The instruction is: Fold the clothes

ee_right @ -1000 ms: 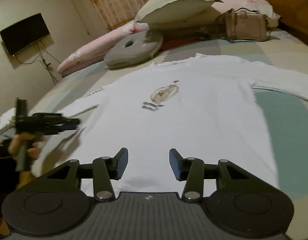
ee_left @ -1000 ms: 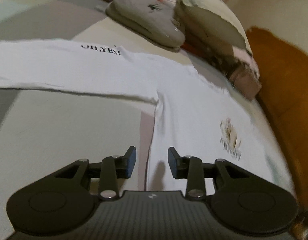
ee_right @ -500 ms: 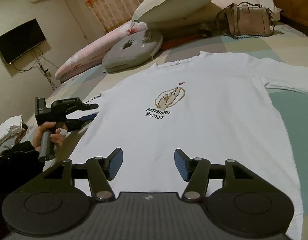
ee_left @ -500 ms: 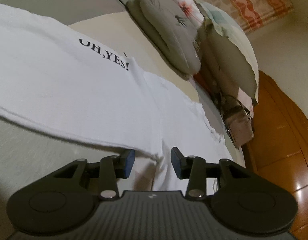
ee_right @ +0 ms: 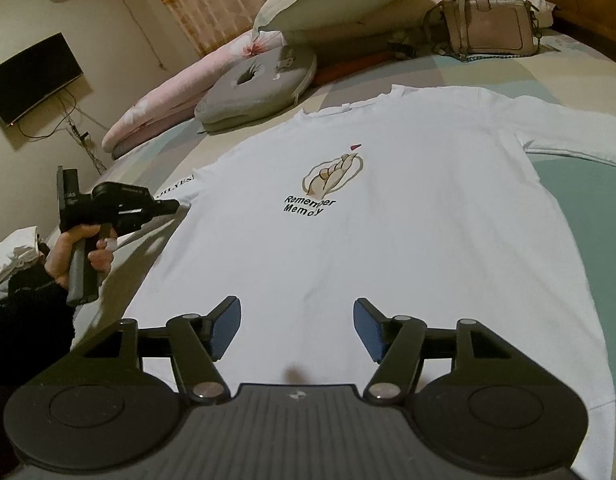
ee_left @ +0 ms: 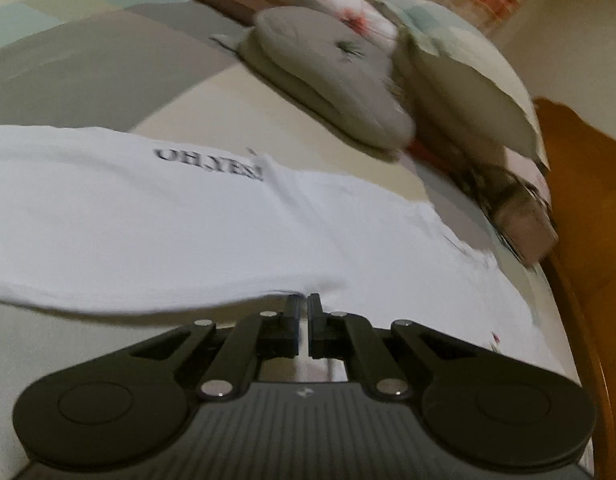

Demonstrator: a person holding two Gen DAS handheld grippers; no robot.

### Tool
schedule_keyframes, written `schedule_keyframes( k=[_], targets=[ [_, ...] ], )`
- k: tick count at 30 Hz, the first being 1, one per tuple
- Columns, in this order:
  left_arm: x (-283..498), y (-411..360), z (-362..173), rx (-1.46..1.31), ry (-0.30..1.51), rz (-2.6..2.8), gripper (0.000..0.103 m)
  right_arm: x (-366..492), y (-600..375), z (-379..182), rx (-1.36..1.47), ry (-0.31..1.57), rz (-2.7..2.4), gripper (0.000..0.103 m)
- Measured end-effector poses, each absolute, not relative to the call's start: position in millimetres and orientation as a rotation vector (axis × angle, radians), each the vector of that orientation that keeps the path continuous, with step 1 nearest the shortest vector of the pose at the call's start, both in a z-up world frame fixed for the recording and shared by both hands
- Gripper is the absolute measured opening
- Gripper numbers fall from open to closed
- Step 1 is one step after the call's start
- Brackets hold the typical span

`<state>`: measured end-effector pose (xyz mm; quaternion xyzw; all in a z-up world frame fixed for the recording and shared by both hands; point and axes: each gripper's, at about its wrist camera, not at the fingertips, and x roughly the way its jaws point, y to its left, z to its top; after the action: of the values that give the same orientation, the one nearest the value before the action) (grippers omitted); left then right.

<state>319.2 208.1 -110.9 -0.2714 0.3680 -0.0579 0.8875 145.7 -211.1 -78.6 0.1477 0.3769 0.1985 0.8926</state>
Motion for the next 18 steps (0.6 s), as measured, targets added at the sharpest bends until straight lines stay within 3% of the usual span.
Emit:
schedule_keyframes(
  k=[3, 7, 10, 12, 18],
  targets=[
    [316, 199, -114, -0.546, 0.784, -0.165, 0.012, 146, -210, -78, 0.302, 0.782, 0.417, 0.07],
    [318, 192, -124, -0.544, 0.806, -0.174, 0.013, 145, -209, -76, 0.297, 0.774, 0.419, 0.07],
    [317, 183, -122, -0.487, 0.794, -0.166, 0.01, 144, -210, -76, 0.293, 0.771, 0.409, 0.071],
    [315, 173, -118, -0.388, 0.788, -0.127, 0.001, 144, -211, -77, 0.291, 0.773, 0.401, 0.071],
    [308, 173, -104, -0.189, 0.783, 0.013, 0.0, 141, -212, -76, 0.288, 0.767, 0.398, 0.072]
  ],
)
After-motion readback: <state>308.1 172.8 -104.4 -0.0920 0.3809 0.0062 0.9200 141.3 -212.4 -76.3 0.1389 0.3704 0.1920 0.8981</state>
